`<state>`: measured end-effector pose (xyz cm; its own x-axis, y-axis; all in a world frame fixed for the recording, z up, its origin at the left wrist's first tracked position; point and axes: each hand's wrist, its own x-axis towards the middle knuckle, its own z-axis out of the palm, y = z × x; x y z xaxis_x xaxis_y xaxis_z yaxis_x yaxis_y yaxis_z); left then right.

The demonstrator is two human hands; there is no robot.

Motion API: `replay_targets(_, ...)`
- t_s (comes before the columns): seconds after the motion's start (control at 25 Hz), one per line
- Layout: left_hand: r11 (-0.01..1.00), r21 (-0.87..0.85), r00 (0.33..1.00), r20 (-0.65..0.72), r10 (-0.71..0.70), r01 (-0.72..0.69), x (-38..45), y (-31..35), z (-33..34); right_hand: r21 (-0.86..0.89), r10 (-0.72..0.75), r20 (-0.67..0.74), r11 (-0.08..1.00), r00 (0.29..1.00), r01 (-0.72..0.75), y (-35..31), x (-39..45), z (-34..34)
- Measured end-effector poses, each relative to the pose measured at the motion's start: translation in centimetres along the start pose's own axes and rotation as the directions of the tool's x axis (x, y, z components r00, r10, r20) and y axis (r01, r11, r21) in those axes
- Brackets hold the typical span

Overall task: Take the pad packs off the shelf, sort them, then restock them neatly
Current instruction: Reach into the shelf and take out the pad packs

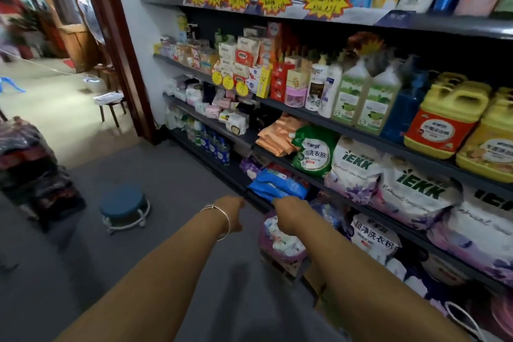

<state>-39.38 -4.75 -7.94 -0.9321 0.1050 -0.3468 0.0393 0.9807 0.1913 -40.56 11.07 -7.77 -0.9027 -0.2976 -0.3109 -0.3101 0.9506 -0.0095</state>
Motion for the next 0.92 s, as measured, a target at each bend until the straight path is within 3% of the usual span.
replay_targets(0.32,0.980,-0.038,0.980,-0.039,-0.196,0.195,12.2,-14.5,-5.9,0.001,-0.210,0.047,0.978,0.977,0.210,-8.1,20.5,-5.1)
replay_targets(0.6,0.980,-0.013,0.980,-0.017,-0.201,0.200,23.4,-28.4,-11.8,-0.017,-0.194,-0.006,0.981,0.981,0.194,-16.6,34.9,-8.6)
replay_targets(0.92,0.987,0.042,0.988,-0.026,-0.152,0.153,38.6,-37.6,-19.1,0.001,-0.175,-0.064,0.985,0.983,0.175,-20.8,53.7,-13.4)
